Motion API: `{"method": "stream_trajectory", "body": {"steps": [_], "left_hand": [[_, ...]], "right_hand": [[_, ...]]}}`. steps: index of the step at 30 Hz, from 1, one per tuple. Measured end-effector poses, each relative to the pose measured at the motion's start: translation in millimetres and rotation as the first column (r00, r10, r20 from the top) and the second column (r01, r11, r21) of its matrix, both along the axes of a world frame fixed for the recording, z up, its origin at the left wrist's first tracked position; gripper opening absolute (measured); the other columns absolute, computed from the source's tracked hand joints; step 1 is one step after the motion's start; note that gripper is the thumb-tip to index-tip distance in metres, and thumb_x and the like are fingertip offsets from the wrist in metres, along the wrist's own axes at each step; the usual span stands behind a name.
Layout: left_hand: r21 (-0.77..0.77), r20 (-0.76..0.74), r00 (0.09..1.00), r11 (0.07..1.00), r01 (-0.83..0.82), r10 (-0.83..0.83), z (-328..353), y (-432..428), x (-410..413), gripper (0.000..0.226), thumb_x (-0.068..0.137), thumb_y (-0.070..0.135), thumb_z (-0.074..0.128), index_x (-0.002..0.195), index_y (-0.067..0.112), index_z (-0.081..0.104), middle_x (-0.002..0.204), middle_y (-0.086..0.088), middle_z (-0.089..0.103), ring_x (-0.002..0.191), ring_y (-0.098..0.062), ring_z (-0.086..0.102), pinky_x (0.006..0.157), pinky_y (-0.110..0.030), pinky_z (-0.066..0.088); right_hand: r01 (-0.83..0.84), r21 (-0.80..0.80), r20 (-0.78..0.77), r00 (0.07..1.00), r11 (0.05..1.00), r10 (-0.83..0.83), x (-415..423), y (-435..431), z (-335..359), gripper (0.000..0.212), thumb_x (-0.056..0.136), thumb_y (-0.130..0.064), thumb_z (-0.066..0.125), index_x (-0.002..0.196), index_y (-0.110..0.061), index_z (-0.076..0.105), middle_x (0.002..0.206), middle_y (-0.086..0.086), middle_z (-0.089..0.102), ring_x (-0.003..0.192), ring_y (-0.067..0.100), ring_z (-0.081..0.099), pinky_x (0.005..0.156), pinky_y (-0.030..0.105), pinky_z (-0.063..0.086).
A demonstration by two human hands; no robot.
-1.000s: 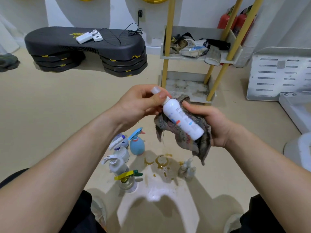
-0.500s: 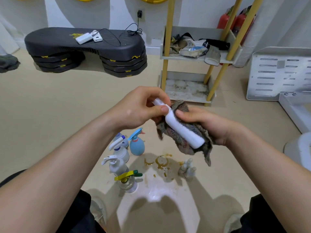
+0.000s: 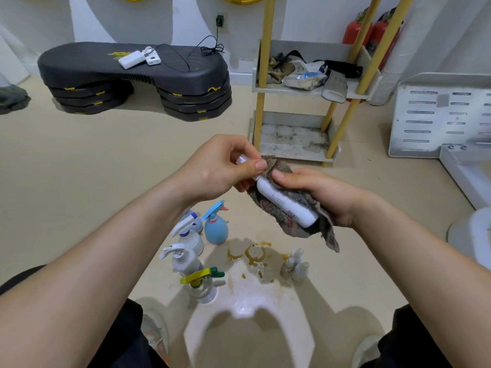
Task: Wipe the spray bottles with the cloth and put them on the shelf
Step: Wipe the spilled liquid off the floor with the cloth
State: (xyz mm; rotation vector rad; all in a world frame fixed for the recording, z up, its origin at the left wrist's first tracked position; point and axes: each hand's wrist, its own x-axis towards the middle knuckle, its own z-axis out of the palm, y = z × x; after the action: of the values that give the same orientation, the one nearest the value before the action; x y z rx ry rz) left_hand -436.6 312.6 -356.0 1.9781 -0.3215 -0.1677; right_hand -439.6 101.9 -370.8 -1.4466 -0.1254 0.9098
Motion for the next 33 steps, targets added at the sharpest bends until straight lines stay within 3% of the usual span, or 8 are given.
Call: {"method": "stream_trajectory", "body": {"steps": [3, 7, 11, 15, 21, 25, 28, 33], "left_hand": [[-0.053, 0.060, 0.998, 0.998, 0.022, -0.019, 0, 1, -1, 0.014, 0.091, 0.001, 0.069, 0.085, 0.013, 0.065, 0.071, 0.002, 0.068, 0.066, -0.015, 0.063, 0.065, -0.027, 0.056], [-0.054, 0.032, 0.996, 0.994, 0.090, -0.088, 3, 9, -1, 0.017, 0.090, 0.001, 0.070, 0.093, 0.016, 0.064, 0.086, 0.002, 0.067, 0.077, -0.014, 0.064, 0.074, -0.032, 0.059], [0.060, -0.270, 0.963, 0.998, 0.008, 0.009, 3, 7, -7, 0.029, 0.096, 0.035, 0.063, 0.097, 0.006, 0.063, 0.074, -0.008, 0.066, 0.057, -0.020, 0.062, 0.053, -0.029, 0.054], [0.104, -0.109, 0.993, 0.994, -0.033, 0.044, -3, 6, -4, 0.020, 0.097, 0.022, 0.065, 0.092, 0.004, 0.061, 0.059, -0.003, 0.062, 0.050, -0.014, 0.055, 0.049, -0.026, 0.047], [0.027, -0.032, 0.988, 0.988, 0.149, -0.148, 1, 11, -6, 0.016, 0.090, -0.002, 0.069, 0.096, 0.012, 0.064, 0.088, -0.014, 0.065, 0.074, -0.018, 0.064, 0.068, -0.029, 0.057], [0.015, -0.306, 0.952, 0.999, 0.032, -0.026, 1, 11, -9, 0.025, 0.096, 0.028, 0.064, 0.102, 0.004, 0.063, 0.077, -0.014, 0.066, 0.064, -0.025, 0.064, 0.059, -0.030, 0.057], [0.052, -0.193, 0.981, 0.999, 0.001, 0.009, -5, 9, -8, 0.024, 0.098, 0.022, 0.063, 0.096, -0.002, 0.061, 0.065, -0.011, 0.064, 0.057, -0.021, 0.060, 0.052, -0.027, 0.052], [0.091, 0.023, 0.991, 0.988, 0.126, -0.129, -7, 13, -5, 0.013, 0.092, 0.005, 0.068, 0.094, 0.017, 0.064, 0.080, -0.003, 0.066, 0.071, -0.014, 0.063, 0.069, -0.032, 0.057]], "right_hand": [[0.047, 0.142, -0.235, 0.972, 0.989, -0.013, 1, -5, 0, 0.039, 0.082, -0.046, 0.068, 0.096, -0.011, 0.077, 0.084, 0.010, 0.069, 0.065, 0.020, 0.064, 0.058, 0.029, 0.053], [0.043, 0.154, -0.271, 0.962, 0.987, 0.001, 2, -7, -1, 0.048, 0.086, -0.052, 0.056, 0.099, -0.009, 0.075, 0.088, 0.012, 0.072, 0.064, 0.019, 0.066, 0.055, 0.026, 0.051], [0.026, -0.060, 0.129, 0.991, 0.998, -0.018, -2, 1, -7, 0.047, 0.090, -0.046, 0.057, 0.091, -0.001, 0.068, 0.076, 0.012, 0.070, 0.058, 0.021, 0.062, 0.054, 0.027, 0.052], [0.064, -0.088, 0.350, 0.936, 0.994, -0.029, -4, 10, -15, 0.053, 0.094, -0.043, 0.058, 0.091, 0.009, 0.061, 0.074, 0.018, 0.064, 0.061, 0.029, 0.056, 0.054, 0.034, 0.049], [-0.041, 0.059, -0.075, 0.996, 0.997, 0.046, -5, -3, 3, 0.055, 0.086, -0.050, 0.051, 0.107, -0.002, 0.068, 0.089, 0.012, 0.074, 0.069, 0.018, 0.070, 0.062, 0.026, 0.056], [0.010, -0.174, 0.309, 0.950, 0.985, 0.044, -6, 3, -7, 0.053, 0.091, -0.049, 0.056, 0.092, 0.003, 0.067, 0.076, 0.015, 0.069, 0.062, 0.028, 0.062, 0.057, 0.033, 0.054], [0.033, -0.186, 0.401, 0.915, 0.982, 0.045, -9, 9, -10, 0.043, 0.098, -0.044, 0.057, 0.083, -0.004, 0.063, 0.070, 0.013, 0.067, 0.054, 0.025, 0.061, 0.051, 0.033, 0.052], [-0.058, -0.060, 0.016, 0.998, 0.997, 0.059, -7, 0, 4, 0.047, 0.087, -0.050, 0.052, 0.094, -0.006, 0.069, 0.076, 0.004, 0.074, 0.065, 0.015, 0.068, 0.060, 0.026, 0.054]]}}
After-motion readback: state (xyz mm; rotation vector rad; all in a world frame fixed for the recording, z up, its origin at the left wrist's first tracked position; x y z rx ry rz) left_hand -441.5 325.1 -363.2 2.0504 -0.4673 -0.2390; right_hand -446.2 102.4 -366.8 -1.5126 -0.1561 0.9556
